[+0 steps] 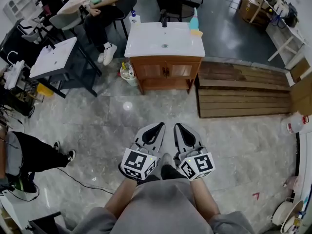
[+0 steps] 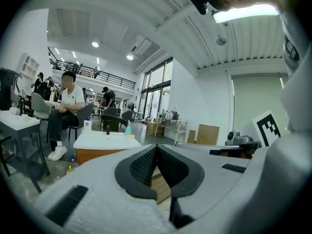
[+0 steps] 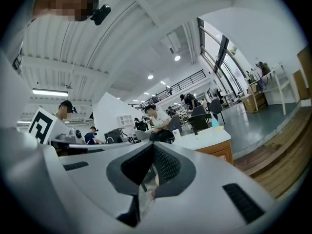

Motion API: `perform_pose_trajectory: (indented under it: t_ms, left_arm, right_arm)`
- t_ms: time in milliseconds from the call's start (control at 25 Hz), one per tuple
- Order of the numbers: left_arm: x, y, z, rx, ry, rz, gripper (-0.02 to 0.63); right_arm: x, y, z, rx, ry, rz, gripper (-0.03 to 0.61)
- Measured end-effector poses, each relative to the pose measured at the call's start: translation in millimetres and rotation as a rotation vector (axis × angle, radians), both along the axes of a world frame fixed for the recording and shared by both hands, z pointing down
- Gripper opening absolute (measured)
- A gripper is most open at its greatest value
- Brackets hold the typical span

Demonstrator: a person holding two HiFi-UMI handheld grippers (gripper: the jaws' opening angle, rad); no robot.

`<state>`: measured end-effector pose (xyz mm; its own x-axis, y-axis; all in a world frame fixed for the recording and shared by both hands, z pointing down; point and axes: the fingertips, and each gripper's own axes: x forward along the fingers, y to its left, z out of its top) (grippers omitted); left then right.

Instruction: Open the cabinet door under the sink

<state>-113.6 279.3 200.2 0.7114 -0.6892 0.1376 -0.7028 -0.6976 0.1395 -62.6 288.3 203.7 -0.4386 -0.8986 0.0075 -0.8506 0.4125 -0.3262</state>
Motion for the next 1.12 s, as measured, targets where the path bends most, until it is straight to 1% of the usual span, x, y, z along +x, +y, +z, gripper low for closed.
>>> perform_pose_trajectory:
  t_ms: [160,320,560,680,920,1120]
  left_arm:
    - [10,-19,2,-0.005,-0.014,-0.01,0.008]
    - [14,-33,3,-0.009,-0.025,-0.018,0.008]
    - [9,-58,8,-0.017,-0.035,-0.022,0.008]
    - [8,-74,10,-0.012,-0.033,-0.012,0.008]
    - [4,-122,20,-0.023,-0.028,0.011,0.008]
    - [-10,-175,26,-0.026,-0.023,0.018,0.008]
  right_arm:
    - [13,-21,2,-0.003,-0.006,-0.005,0.009]
    - [17,-36,5,-0.01,-0.016,-0.012,0.009]
    - [13,-60,9,-0.011,-0.022,-0.018,0.009]
    - [12,-76,13,-0.012,-0.024,-0.005,0.009]
    - [6,-123,23,-0.026,-0.024,0.02,0.009]
    - [-9,-175,32,-0.046,-0.021,0.027,0.009]
